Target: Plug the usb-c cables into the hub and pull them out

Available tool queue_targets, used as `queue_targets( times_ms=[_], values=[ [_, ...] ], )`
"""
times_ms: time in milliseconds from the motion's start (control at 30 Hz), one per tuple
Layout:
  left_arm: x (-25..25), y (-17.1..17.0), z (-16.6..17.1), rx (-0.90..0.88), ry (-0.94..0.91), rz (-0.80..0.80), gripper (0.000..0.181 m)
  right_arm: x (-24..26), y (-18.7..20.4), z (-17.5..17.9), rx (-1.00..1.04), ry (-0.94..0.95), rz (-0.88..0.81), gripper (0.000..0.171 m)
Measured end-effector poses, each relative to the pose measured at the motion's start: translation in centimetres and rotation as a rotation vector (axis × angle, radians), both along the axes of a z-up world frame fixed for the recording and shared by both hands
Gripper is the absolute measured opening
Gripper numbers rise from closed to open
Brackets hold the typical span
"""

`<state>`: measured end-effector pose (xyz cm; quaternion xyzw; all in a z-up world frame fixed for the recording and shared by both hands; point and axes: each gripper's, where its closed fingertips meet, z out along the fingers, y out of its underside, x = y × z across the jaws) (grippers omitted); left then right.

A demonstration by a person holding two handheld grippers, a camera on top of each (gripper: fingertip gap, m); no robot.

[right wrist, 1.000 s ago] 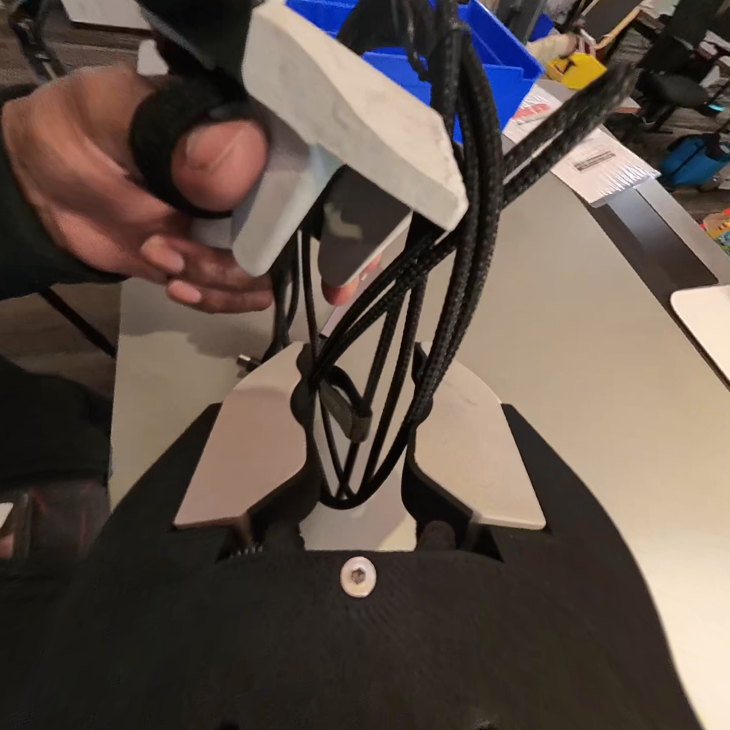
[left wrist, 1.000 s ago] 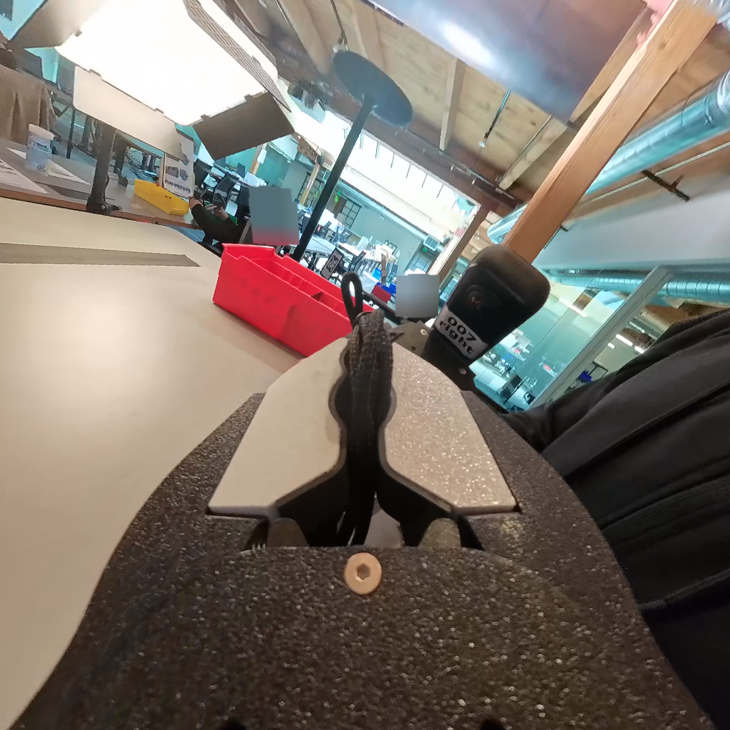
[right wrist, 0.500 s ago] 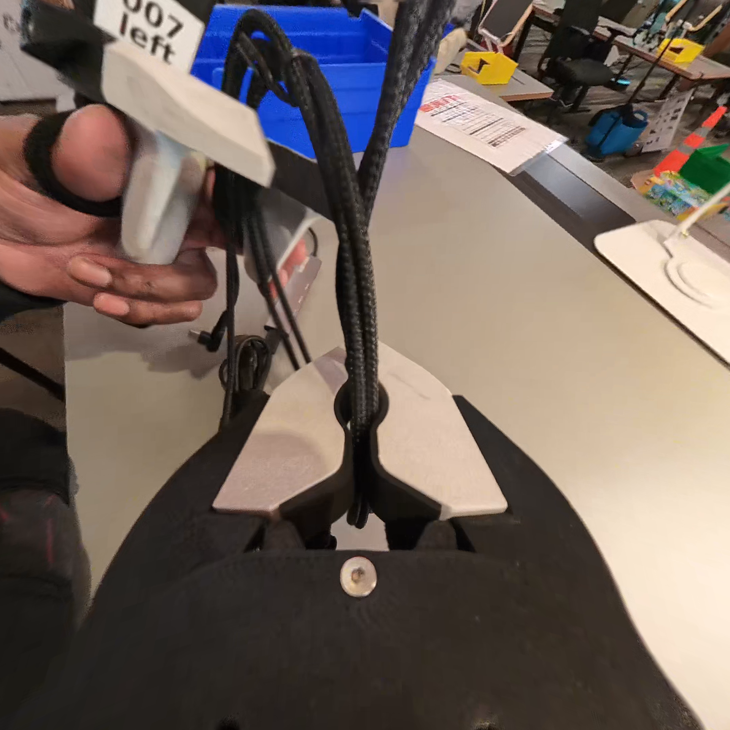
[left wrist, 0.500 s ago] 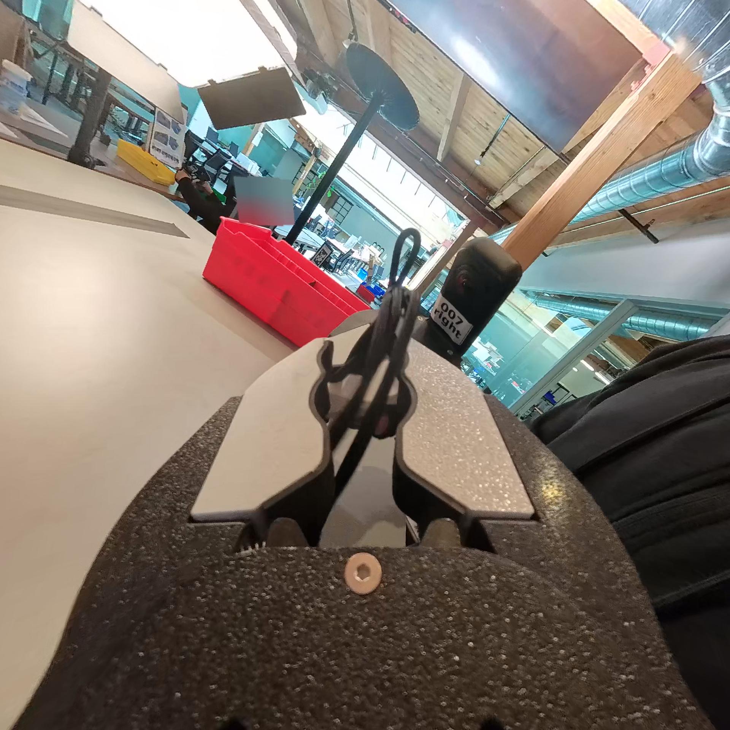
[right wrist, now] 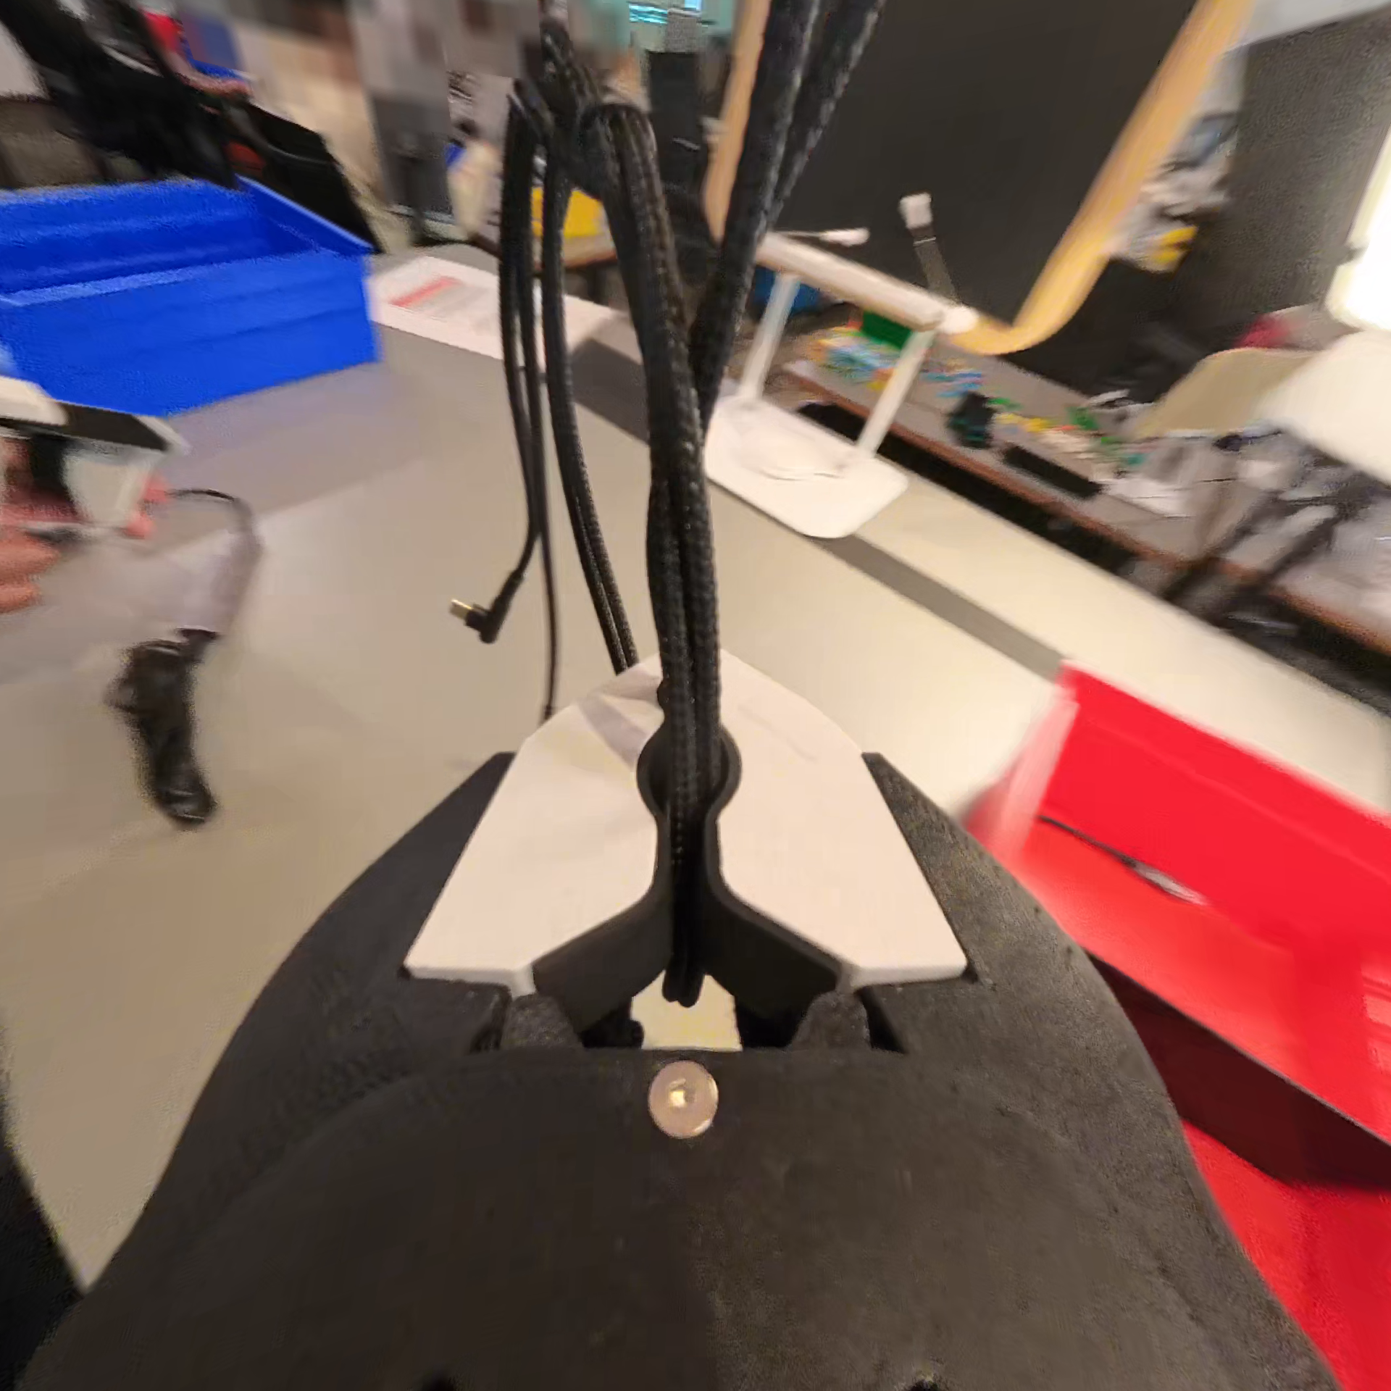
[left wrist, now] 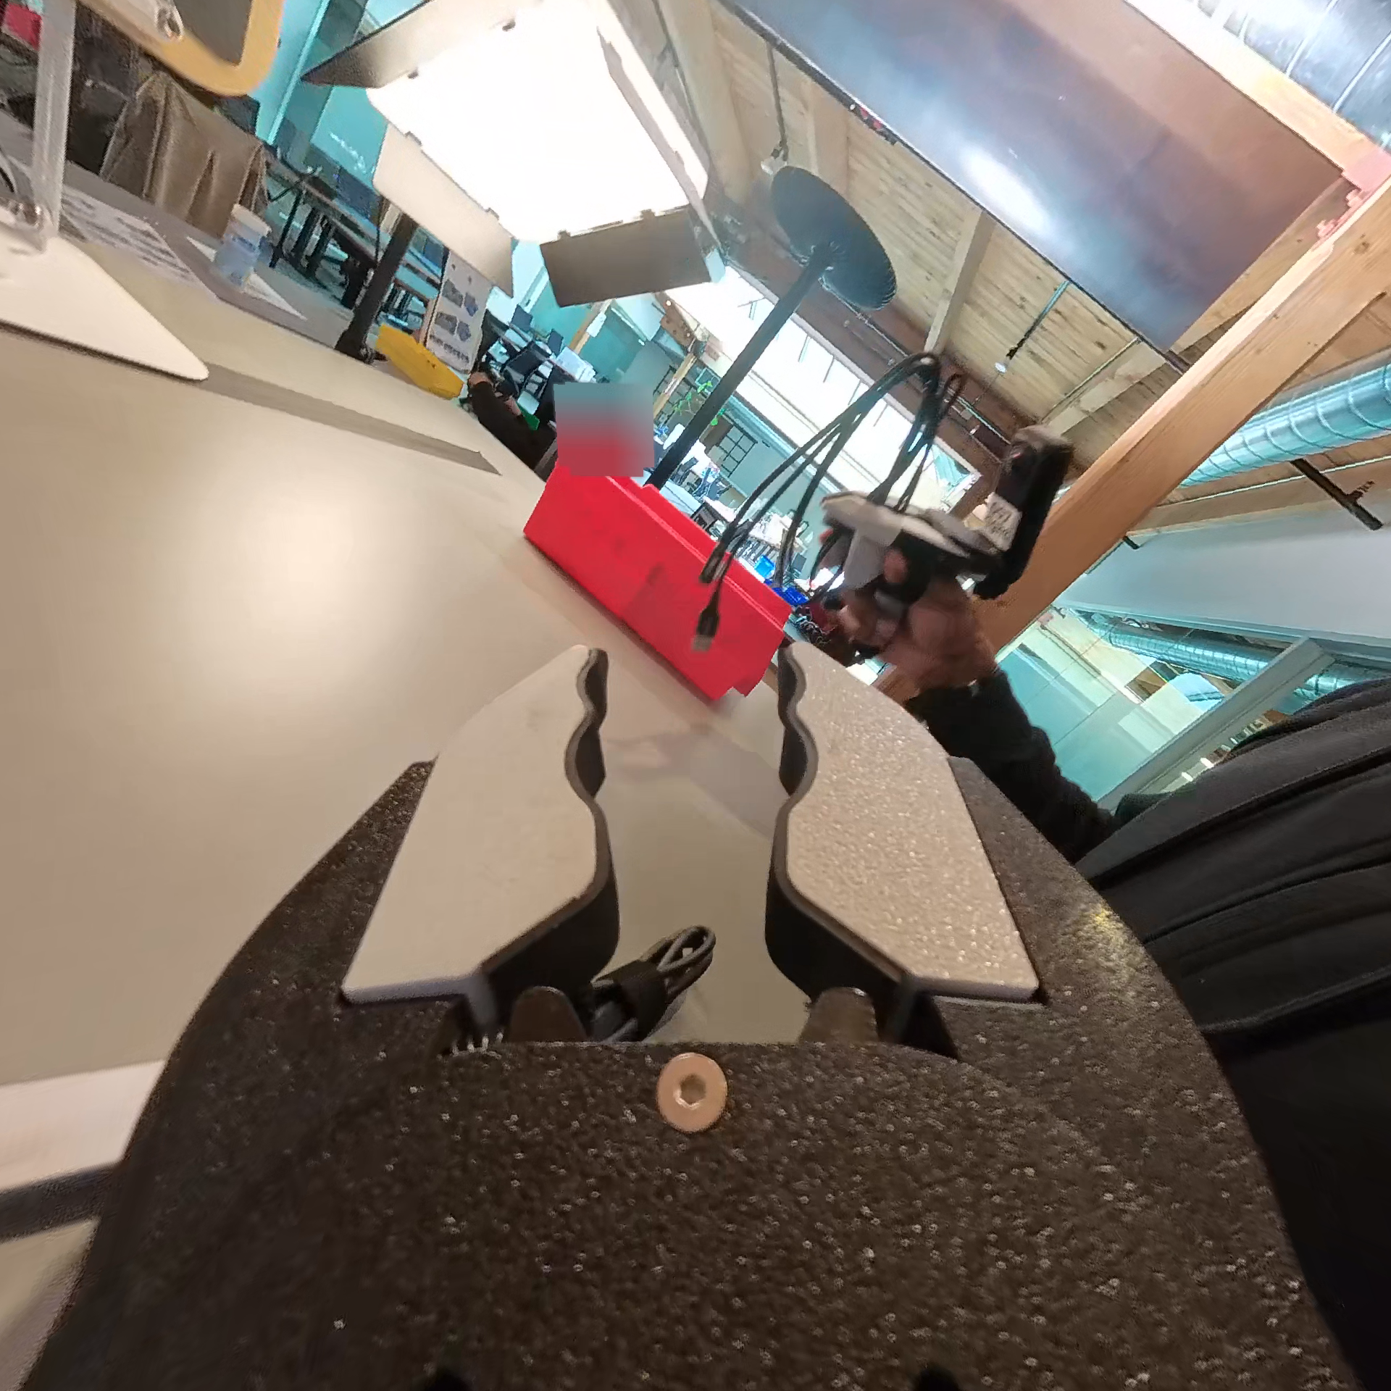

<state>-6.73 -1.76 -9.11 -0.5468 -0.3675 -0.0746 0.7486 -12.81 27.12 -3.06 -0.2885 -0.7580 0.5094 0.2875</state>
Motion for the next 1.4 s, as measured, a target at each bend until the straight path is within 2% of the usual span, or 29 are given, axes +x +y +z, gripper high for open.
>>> queue_targets(
  times_ms=[167,267,333,400,567,667,833,1000,1200,1300,1400],
  values=[
    [0.3,0.5,-2.3,-0.016,-0.056,-0.022,0.044,-1.3,11.9,6.1,0.238,0.163,-0.269,0.001],
    [0.5,1.2,-3.0,-0.028,-0.071,-0.046,0.044,-1.9,17.6,8.5,0.452,0.244,-0.433,0.001],
    [0.6,1.7,-3.1,-0.033,-0.072,-0.057,0.044,-2.2,20.0,8.4,0.601,0.265,-0.497,0.0],
    [0.7,2.2,-3.2,-0.033,-0.072,-0.066,0.044,-2.7,21.4,6.3,0.752,0.246,-0.508,0.001],
    [1.2,3.0,-3.4,-0.032,-0.08,-0.082,0.044,-3.0,21.8,-4.6,1.065,0.027,-0.298,0.001],
    [1.4,3.2,-3.7,-0.034,-0.094,-0.089,0.043,-3.1,20.1,-10.2,1.065,-0.059,-0.136,0.001],
    [2.1,4.2,-4.0,-0.054,-0.108,-0.114,0.043,-3.9,19.9,-15.3,1.045,-0.197,-0.039,0.003],
    [2.6,4.7,-4.2,-0.06,-0.126,-0.122,0.043,-3.9,20.5,-17.7,1.043,-0.296,0.053,0.006],
    [2.7,4.8,-4.4,-0.075,-0.13,-0.125,0.043,-3.9,24.1,-17.8,1.296,-0.384,0.098,0.006],
    [2.6,4.9,-4.2,-0.067,-0.126,-0.128,0.043,-3.4,23.6,-17.7,1.269,-0.436,0.137,0.027],
    [2.5,5.0,-4.1,-0.071,-0.116,-0.131,0.043,-3.0,22.5,-16.4,1.093,-0.495,0.118,0.057]
  ],
)
